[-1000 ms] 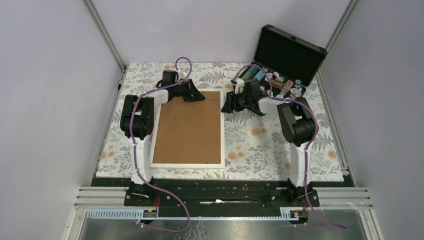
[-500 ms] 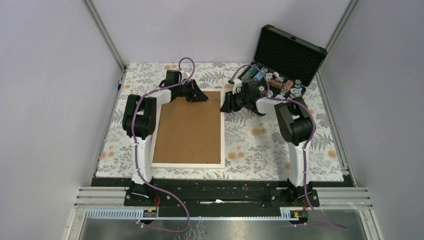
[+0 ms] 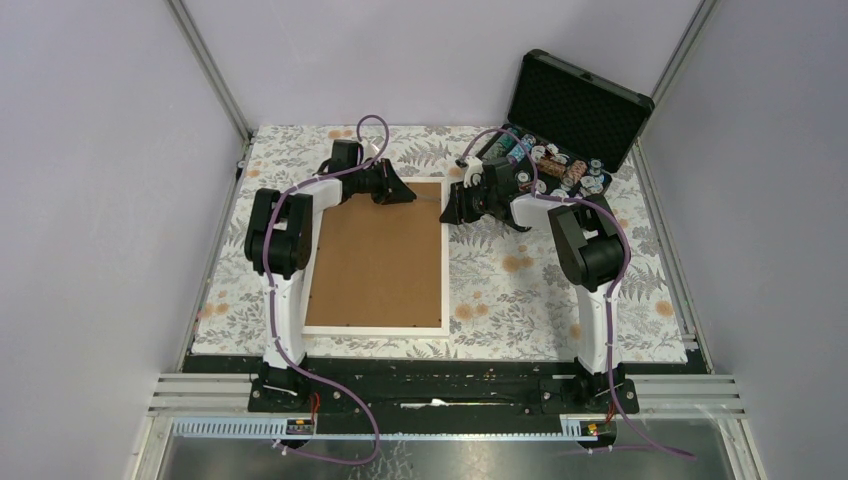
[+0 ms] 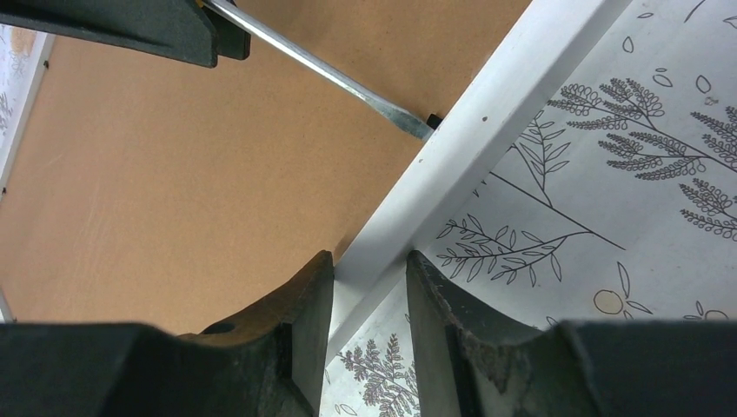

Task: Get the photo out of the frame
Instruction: Release the photo frame item from the photo frame.

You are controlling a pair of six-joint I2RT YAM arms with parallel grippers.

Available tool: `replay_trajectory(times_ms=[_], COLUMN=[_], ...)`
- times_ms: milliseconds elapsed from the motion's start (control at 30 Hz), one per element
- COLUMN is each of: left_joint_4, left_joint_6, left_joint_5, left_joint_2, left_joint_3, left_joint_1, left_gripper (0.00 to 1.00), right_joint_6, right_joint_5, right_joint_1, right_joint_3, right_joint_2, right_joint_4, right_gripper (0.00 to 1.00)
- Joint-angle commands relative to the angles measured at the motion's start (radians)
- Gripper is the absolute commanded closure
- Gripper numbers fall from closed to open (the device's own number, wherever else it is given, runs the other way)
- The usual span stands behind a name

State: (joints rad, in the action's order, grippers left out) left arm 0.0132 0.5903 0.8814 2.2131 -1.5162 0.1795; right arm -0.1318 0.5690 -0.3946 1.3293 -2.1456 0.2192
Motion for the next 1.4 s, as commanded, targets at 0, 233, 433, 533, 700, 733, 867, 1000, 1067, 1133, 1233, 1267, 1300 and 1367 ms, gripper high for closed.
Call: replay_trajectory(times_ms=[0, 233, 433, 533, 700, 733, 867, 1000, 1067, 1133, 1233, 1267, 1300, 1367], left_joint_4=[-0.043, -0.018, -0.036, -0.032, -0.033, -0.034, -0.042, -0.036, -0.034, -0.02, 0.039, 0.065, 0.091, 0.131], left_joint_6=[0.017, 0.012, 0.024, 0.04, 0.044, 0.045, 0.062, 0.072, 0.071, 0.062, 0.013, -0.006, -0.028, -0.061], left_joint_5=[-0.052, -0.045, -0.033, -0.013, 0.002, 0.0, -0.018, -0.027, -0.048, -0.075, -0.121, -0.14, -0.162, -0.204], left_joint_2=[-0.055, -0.042, -0.039, -0.013, 0.002, 0.0, 0.0, 0.006, 0.001, -0.006, -0.009, -0.009, -0.01, -0.014], left_joint_3=[0.004, -0.019, -0.018, -0.033, -0.034, -0.031, -0.03, -0.035, -0.035, -0.039, -0.076, -0.095, -0.111, -0.137], left_joint_1=[-0.017, -0.032, -0.038, -0.021, 0.0, 0.003, 0.007, 0.007, 0.011, 0.021, 0.045, 0.054, 0.061, 0.078], left_gripper=[1.0, 1.0, 1.0, 1.0, 1.0, 1.0, 1.0, 1.0, 1.0, 1.0, 1.0, 1.0, 1.0, 1.0], right_joint_6=[0.001, -0.011, -0.015, -0.016, -0.013, -0.01, -0.006, -0.006, 0.0, 0.003, 0.008, 0.009, 0.013, 0.017], right_joint_5=[-0.051, -0.038, -0.034, -0.028, -0.03, -0.03, -0.028, -0.024, -0.025, -0.026, -0.038, -0.044, -0.05, -0.063], right_joint_1=[-0.014, -0.012, -0.012, -0.012, -0.012, -0.012, -0.012, -0.013, -0.016, -0.022, -0.032, -0.035, -0.037, -0.041], right_joint_3=[0.04, 0.047, 0.052, 0.067, 0.064, 0.062, 0.061, 0.058, 0.056, 0.055, 0.063, 0.065, 0.069, 0.075], right_joint_2=[-0.041, -0.046, -0.054, -0.068, -0.064, -0.065, -0.065, -0.064, -0.066, -0.07, -0.076, -0.08, -0.083, -0.089], right_joint_4=[-0.01, -0.023, -0.026, -0.036, -0.038, -0.038, -0.039, -0.038, -0.038, -0.04, -0.053, -0.059, -0.064, -0.076], right_gripper=[0.6, 0.6, 0.6, 0.6, 0.61, 0.61, 0.62, 0.63, 0.63, 0.64, 0.64, 0.64, 0.65, 0.65])
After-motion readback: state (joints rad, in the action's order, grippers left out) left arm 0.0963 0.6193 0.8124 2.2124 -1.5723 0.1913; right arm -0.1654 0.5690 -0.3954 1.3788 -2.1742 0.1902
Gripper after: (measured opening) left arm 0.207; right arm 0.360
